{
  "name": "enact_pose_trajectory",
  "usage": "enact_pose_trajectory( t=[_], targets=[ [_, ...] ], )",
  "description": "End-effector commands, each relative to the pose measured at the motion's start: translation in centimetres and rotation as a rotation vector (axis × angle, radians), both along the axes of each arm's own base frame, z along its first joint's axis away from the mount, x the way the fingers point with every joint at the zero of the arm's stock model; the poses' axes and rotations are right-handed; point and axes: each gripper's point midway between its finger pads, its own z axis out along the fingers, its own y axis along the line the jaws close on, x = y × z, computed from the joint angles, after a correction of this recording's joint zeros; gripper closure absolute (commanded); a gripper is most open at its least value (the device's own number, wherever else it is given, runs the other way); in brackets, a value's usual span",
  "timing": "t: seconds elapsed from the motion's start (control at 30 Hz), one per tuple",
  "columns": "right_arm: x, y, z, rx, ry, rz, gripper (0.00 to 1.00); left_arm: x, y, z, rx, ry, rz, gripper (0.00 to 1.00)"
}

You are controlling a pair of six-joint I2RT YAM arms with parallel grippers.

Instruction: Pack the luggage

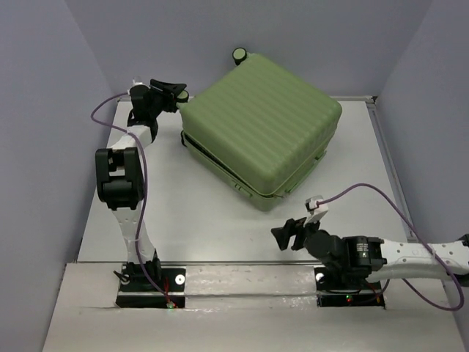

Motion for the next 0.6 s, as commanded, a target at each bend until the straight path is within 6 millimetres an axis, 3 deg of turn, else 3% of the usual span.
enact_pose_trajectory(
  t=[0.0, 0.03, 0.07, 0.1, 0.13, 0.17, 0.2, 0.23, 0.27, 0.3, 0.33, 0.37, 0.4, 0.43, 0.47, 0.5, 0.57],
  targets=[
    [4.7, -4.6, 1.3, -0.005, 0.007, -0.232, 0.29, -0.8, -1.0, 3.8, 0.046, -0.266, -0.003, 0.94],
    [5.4, -5.4, 1.5, -0.011, 0.001, -0.263, 0.36, -1.3, -0.7, 4.2, 0.066, -0.291, 0.011, 0.94],
    [6.9, -6.8, 1.8, -0.021, -0.010, -0.317, 0.58, -2.1, 1.0, 6.1, 0.088, -0.325, 0.052, 0.94],
    [7.6, -7.2, 2.0, -0.024, -0.014, -0.331, 0.69, -2.8, 2.3, 4.7, 0.107, -0.292, 0.090, 0.94],
    [8.0, -6.7, 2.5, -0.013, -0.004, -0.297, 0.79, -4.2, 3.8, 6.8, 0.144, -0.338, 0.128, 0.94],
    [8.7, -6.9, 2.5, -0.015, 0.003, -0.305, 0.86, -5.1, 4.7, 7.3, 0.160, -0.346, 0.153, 0.94],
    [10.8, -7.8, 2.2, -0.041, 0.007, -0.356, 0.90, -6.9, 5.6, 7.9, 0.174, -0.350, 0.189, 0.94],
    [11.8, -8.0, 2.0, -0.046, 0.019, -0.367, 0.90, -7.0, 6.4, 6.2, 0.189, -0.313, 0.209, 0.94],
    [13.2, -7.3, 1.6, -0.052, 0.033, -0.342, 0.92, -8.5, 7.5, 7.4, 0.224, -0.333, 0.251, 0.94],
    [14.5, -7.9, 1.6, -0.044, 0.032, -0.362, 0.93, -9.3, 8.0, 7.6, 0.235, -0.321, 0.277, 0.94],
    [16.4, -10.1, 1.3, -0.033, 0.039, -0.432, 0.93, -11.0, 8.0, 9.5, 0.240, -0.351, 0.295, 0.94],
    [17.6, -9.6, 2.3, 0.017, 0.021, -0.393, 0.93, -12.1, 7.8, 9.9, 0.219, -0.354, 0.302, 0.94],
    [18.9, -10.0, 1.7, 0.018, 0.036, -0.403, 0.93, -13.1, 8.0, 8.4, 0.216, -0.322, 0.317, 0.94],
    [20.0, -11.2, 1.8, 0.021, 0.033, -0.439, 0.93, -14.6, 8.1, 9.9, 0.219, -0.351, 0.336, 0.94],
    [21.2, -11.5, 2.8, 0.030, 0.005, -0.453, 0.93, -15.2, 8.5, 9.8, 0.258, -0.347, 0.353, 0.94],
    [21.9, -11.5, 2.2, 0.025, 0.018, -0.453, 0.93, -16.4, 8.7, 9.6, 0.272, -0.325, 0.370, 0.94],
    [23.1, -10.1, 3.0, 0.052, -0.019, -0.378, 0.92, -18.0, 8.7, 9.6, 0.275, -0.328, 0.375, 0.94]
  ],
)
